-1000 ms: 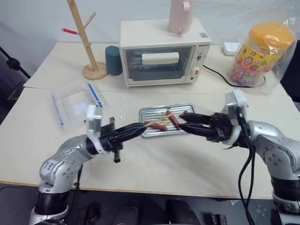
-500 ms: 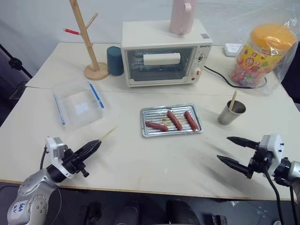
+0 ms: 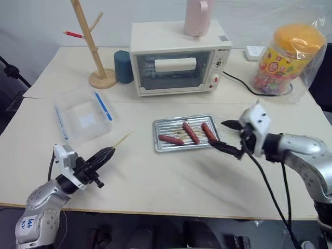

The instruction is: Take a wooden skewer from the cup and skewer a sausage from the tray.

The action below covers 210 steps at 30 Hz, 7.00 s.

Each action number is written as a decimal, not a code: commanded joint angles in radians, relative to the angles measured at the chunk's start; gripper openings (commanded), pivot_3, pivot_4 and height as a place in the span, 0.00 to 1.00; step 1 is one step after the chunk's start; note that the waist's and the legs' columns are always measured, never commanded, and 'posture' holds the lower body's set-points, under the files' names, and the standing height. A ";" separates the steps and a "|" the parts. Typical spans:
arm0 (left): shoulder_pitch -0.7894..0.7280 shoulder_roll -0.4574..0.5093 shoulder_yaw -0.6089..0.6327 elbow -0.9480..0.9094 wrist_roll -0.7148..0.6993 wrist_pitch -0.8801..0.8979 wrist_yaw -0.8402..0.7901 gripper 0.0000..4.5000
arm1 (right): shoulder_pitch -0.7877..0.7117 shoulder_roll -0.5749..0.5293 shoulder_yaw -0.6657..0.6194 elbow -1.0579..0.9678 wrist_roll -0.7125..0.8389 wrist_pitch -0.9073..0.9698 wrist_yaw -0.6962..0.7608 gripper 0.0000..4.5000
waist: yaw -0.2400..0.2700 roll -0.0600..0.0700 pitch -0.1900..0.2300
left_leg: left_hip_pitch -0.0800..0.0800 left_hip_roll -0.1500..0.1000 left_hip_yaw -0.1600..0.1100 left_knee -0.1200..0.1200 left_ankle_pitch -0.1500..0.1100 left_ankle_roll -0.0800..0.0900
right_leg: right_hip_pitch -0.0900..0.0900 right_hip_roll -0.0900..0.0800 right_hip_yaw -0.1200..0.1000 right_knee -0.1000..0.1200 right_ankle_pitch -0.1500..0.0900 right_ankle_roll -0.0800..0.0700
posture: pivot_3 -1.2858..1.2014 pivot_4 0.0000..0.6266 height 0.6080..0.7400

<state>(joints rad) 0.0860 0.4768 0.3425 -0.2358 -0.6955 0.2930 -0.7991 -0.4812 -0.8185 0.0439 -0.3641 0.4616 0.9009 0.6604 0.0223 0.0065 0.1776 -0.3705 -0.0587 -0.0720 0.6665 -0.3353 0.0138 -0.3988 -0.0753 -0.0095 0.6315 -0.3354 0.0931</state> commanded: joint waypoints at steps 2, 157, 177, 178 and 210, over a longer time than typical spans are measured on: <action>-0.021 -0.007 -0.017 -0.044 0.007 -0.014 0.015 0.00 | -0.095 0.034 0.112 0.117 -0.129 0.004 -0.055 0.99 | 0.001 0.000 0.000 | 0.000 0.000 0.000 0.000 0.000 0.000 | 0.000 0.000 0.000 0.000 0.000 0.000 | 0.52 0.24 1.00; 0.022 -0.032 -0.045 -0.094 0.005 -0.019 0.069 0.00 | -0.320 0.185 0.130 0.507 -0.298 -0.208 0.211 0.57 | -0.024 -0.001 0.000 | -0.003 0.000 0.003 0.000 0.002 -0.002 | -0.008 0.000 0.003 0.008 0.000 0.000 | 0.52 0.24 1.00; 0.011 -0.028 -0.040 -0.086 0.005 -0.015 0.061 0.00 | -0.387 0.319 0.142 0.732 -0.345 -0.294 0.154 0.57 | -0.026 -0.001 0.000 | -0.003 0.000 0.004 0.000 0.002 -0.002 | -0.010 0.001 0.003 0.011 0.000 0.000 | 0.52 0.24 1.00; 0.012 -0.028 -0.040 -0.088 0.004 -0.015 0.062 0.00 | -0.386 0.319 0.146 0.728 -0.343 -0.284 0.165 0.57 | -0.026 -0.001 0.000 | -0.003 0.000 0.004 0.000 0.002 -0.002 | -0.010 0.001 0.003 0.011 0.000 0.000 | 0.52 0.24 1.00; 0.016 -0.025 -0.038 -0.095 0.004 -0.015 0.066 0.00 | -0.386 0.300 0.175 0.750 -0.326 -0.237 0.354 0.50 | -0.027 -0.001 0.000 | -0.003 0.000 0.004 0.000 0.002 -0.002 | -0.010 0.001 0.003 0.011 0.000 0.000 | 0.52 0.24 1.00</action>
<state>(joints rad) 0.1009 0.4409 0.2942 -0.3021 -0.6901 0.2850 -0.7316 -0.8505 -0.5297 0.2288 0.3825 0.1253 0.6742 1.0059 -0.0048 0.0059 0.1772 -0.3737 -0.0588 -0.0678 0.6670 -0.3331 0.0115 -0.4092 -0.0748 -0.0065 0.6425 -0.3356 0.0928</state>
